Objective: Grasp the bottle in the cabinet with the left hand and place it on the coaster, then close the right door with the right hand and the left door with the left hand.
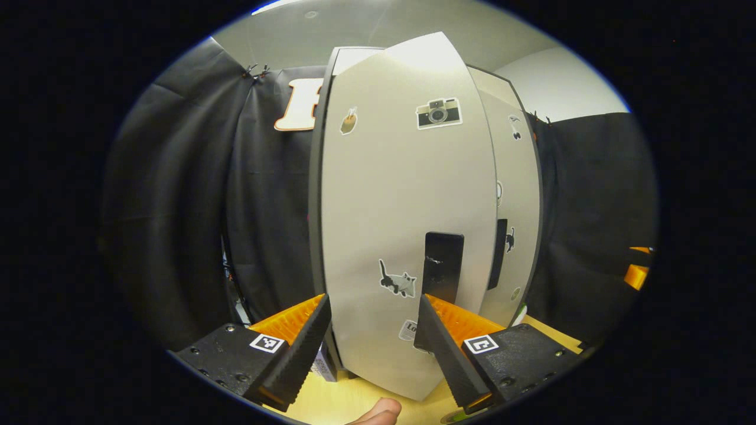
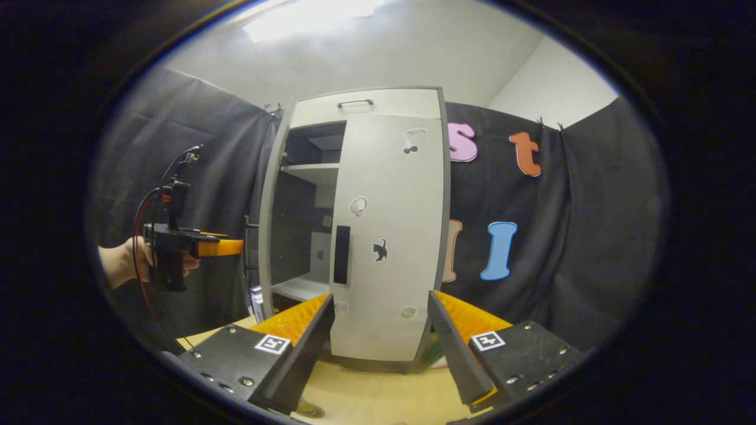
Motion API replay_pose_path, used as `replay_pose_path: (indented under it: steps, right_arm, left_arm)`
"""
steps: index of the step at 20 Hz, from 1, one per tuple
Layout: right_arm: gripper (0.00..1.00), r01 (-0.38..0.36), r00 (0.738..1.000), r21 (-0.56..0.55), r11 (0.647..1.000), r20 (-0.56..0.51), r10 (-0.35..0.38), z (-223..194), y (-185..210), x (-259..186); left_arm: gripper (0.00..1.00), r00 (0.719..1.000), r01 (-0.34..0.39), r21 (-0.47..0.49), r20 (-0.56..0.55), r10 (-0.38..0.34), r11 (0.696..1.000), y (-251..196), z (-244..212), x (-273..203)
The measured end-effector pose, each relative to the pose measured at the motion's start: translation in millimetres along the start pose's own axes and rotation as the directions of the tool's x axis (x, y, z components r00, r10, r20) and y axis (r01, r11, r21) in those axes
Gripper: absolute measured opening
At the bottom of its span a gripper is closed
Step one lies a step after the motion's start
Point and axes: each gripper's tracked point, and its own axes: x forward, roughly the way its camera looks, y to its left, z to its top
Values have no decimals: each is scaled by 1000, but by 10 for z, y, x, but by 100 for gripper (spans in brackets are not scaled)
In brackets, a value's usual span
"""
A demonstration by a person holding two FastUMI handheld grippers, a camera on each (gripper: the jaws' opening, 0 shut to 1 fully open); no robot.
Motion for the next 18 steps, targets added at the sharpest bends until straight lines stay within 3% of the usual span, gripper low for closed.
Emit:
replay_pose_path:
  steps: [4,5,8,10,13,14,17,18]
  right_arm:
    - [96,14,1000,-6,1000,-21,-14,-70,-18,-15]
    - [96,38,999,-9,999,-19,-38,-77,-56,-50]
    - [95,109,994,1,994,11,-109,-8,-146,-93]
    - [95,103,994,24,994,18,-104,21,-83,-93]
    - [96,100,995,24,995,15,-100,20,-6,-134]
    - [96,102,995,17,995,10,-102,7,23,-140]
    - [96,139,990,13,990,10,-139,-13,39,-154]
    - [96,147,989,15,989,13,-147,-3,55,-144]
  left_arm:
    - [95,1000,2,26,20,-3,1000,-123,53,-7]
    - [90,1000,-7,23,22,7,1000,-125,42,-46]
    - [91,999,-15,20,32,15,1000,-172,44,-175]
    - [95,1000,-9,36,30,8,999,-223,9,-279]
    - [91,999,-20,59,50,17,998,-268,0,-437]
    - [95,999,-26,63,49,23,998,-270,-23,-480]
    - [95,999,-35,42,36,33,999,-280,-119,-609]
    - [91,999,-37,29,32,36,999,-277,-158,-651]
